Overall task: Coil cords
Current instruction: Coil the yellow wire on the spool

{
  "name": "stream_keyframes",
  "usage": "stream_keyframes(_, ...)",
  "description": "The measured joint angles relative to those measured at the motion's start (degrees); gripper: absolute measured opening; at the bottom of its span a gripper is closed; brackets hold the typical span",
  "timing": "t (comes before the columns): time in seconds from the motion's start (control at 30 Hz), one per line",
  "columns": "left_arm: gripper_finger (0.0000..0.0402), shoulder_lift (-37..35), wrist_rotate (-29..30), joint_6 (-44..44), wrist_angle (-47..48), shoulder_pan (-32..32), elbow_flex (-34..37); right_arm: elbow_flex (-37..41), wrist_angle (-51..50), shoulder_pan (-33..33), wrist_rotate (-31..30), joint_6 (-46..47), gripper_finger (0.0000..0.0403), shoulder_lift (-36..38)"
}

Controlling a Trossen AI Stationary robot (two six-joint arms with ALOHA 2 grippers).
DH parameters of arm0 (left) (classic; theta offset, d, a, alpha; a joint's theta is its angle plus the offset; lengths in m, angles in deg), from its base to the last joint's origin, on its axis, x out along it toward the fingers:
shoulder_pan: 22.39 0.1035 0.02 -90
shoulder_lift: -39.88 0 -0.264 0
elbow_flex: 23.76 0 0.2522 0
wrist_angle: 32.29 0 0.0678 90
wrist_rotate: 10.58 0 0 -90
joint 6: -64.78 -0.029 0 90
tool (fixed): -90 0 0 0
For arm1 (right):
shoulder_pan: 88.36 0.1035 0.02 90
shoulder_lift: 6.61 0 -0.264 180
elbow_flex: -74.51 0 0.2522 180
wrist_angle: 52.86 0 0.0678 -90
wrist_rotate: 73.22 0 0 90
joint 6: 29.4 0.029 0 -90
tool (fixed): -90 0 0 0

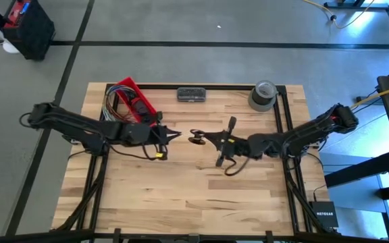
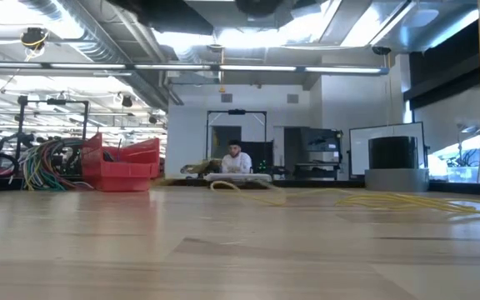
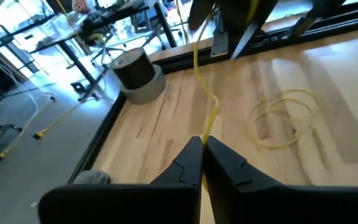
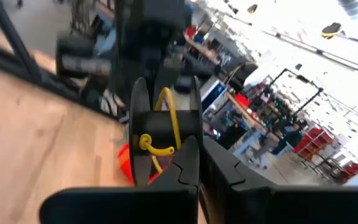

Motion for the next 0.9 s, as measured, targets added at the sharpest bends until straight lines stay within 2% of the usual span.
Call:
stream_keyframes(0.37,0.0004,-1.2,1.5,2.9,0.1,-1.3,0.0,0.0,-4.4,-4.3,1.6,-0.3,0.0005,-4.0)
stream_keyframes(0.63,0.0004,-2.1,12.2,6.3,1.1,-1.3,0.0,0.0,-4.0,-4.2,2.1,-1.4,0.0005,-4.2)
stream_keyframes(0.8,0.0004,-2.4,11.9,7.8,-0.8,-2.3,0.0,0.0,-4.9,-5.4,2.9,0.3,0.0005,-4.2)
stream_keyframes(0.9,0.0005,-2.3,8.3,7.6,-4.2,-3.5,0.0,0.0,-6.3,-7.1,2.9,3.0,0.0005,-4.2)
